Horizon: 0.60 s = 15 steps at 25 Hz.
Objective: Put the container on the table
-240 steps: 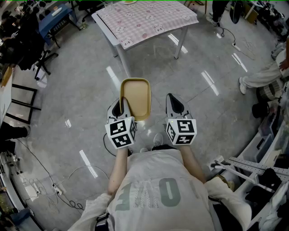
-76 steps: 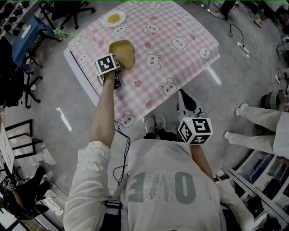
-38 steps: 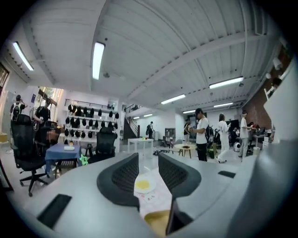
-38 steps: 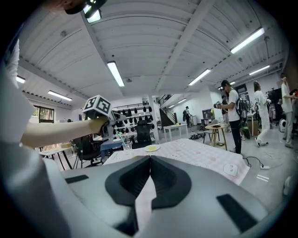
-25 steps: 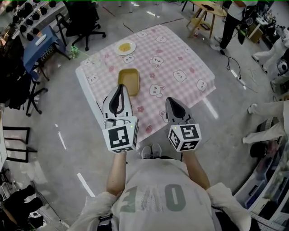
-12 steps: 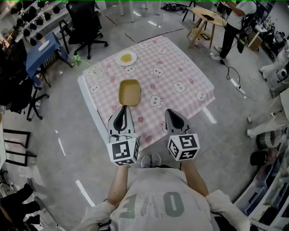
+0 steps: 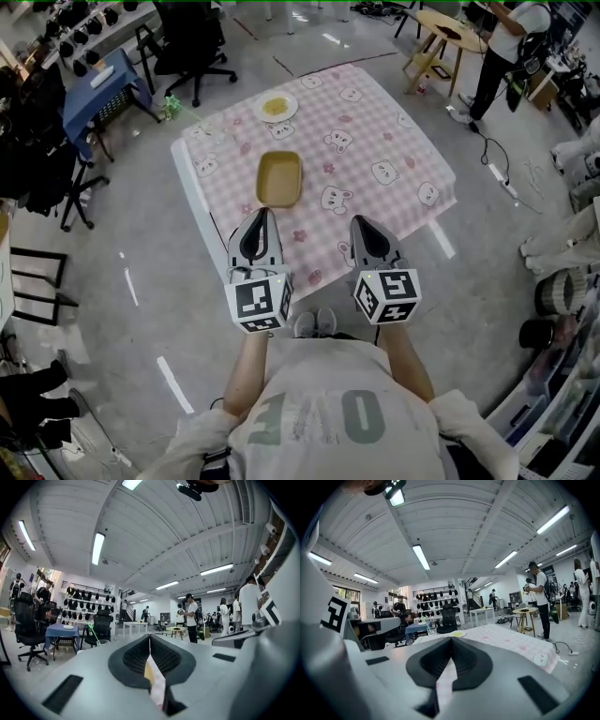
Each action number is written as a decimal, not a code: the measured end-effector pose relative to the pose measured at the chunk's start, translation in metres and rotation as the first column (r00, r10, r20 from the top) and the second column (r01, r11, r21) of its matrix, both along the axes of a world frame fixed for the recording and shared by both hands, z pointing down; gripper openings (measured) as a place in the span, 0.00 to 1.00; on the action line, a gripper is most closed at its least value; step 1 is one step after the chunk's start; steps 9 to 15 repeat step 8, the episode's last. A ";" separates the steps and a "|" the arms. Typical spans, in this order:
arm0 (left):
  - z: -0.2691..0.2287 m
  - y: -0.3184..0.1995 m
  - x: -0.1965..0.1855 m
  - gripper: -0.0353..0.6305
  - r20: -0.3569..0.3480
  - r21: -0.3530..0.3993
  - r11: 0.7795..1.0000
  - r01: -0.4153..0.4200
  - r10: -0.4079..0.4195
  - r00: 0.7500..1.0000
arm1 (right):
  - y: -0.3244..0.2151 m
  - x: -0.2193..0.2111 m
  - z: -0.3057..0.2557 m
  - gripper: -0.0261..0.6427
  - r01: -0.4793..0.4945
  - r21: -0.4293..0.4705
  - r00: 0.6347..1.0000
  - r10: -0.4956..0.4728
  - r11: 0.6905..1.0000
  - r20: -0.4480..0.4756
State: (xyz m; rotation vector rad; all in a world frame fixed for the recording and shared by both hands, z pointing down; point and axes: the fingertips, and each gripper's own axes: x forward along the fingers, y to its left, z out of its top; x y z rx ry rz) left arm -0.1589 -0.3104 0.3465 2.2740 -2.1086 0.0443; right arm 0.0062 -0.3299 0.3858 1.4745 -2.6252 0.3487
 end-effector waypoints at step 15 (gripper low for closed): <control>0.012 0.006 -0.018 0.10 0.005 0.001 1.000 0.030 -0.030 1.000 | 0.008 -0.011 0.016 0.08 0.010 -0.011 1.000 -0.010 1.000 0.004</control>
